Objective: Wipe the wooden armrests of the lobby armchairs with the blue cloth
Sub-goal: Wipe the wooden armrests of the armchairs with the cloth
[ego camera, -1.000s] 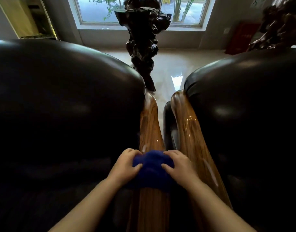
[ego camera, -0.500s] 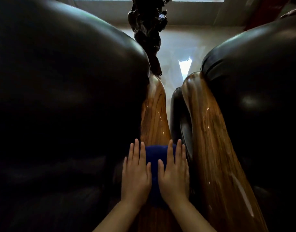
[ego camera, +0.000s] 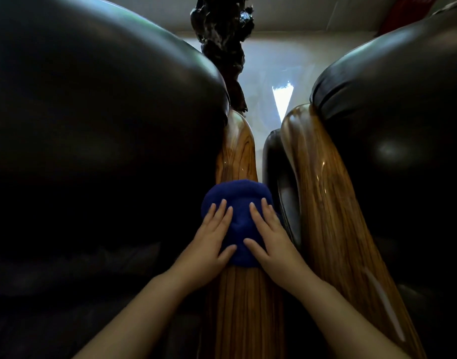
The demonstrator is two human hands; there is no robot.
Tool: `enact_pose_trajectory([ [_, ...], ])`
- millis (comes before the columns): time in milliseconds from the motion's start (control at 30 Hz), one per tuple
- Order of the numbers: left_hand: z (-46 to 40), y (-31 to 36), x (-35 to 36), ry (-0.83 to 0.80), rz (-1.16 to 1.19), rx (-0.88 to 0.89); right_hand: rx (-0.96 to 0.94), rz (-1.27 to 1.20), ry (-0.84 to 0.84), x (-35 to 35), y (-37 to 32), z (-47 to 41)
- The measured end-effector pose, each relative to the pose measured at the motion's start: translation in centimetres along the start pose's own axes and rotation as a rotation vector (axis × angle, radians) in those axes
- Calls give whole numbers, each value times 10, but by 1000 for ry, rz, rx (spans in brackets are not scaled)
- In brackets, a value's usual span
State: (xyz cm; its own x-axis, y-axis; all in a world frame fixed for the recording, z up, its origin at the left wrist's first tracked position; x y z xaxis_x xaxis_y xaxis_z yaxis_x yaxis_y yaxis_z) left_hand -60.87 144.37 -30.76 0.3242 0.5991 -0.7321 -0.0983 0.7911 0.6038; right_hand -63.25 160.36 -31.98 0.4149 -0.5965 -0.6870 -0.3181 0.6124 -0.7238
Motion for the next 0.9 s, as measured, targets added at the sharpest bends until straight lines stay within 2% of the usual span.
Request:
enact_pose_trajectory([
  [300, -62, 19, -57, -81, -120, -34, 97, -54, -35, -29, 7, -72],
  [467, -54, 21, -48, 18, -53, -70, 119, 17, 63, -34, 2, -72],
  [600, -27, 24, -28, 135, -79, -101, 122, 207, 131, -32, -13, -41],
  [733, 19, 30, -6, 239, -158, -88, 91, 405, 87, -25, -32, 4],
  [800, 41, 34, -5, 218, -79, -70, 121, 336, 31, -27, -38, 24],
  [900, 66, 47, -24, 126, 109, -136, 203, 145, -103, -47, -49, 44],
])
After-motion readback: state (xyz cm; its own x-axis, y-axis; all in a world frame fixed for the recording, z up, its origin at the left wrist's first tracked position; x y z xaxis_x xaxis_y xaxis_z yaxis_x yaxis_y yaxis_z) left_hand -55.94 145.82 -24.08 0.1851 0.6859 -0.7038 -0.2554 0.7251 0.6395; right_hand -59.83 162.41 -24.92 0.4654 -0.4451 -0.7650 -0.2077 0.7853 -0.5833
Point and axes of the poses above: each hand's wrist, its own z-axis away from the middle knuckle, its own x-axis out of the palm, y = z × x, the point moved 2 cm from there along -z, towards the middle knuckle, and after that the axes turned 5 degrees about -x, right-handed, at the moved point
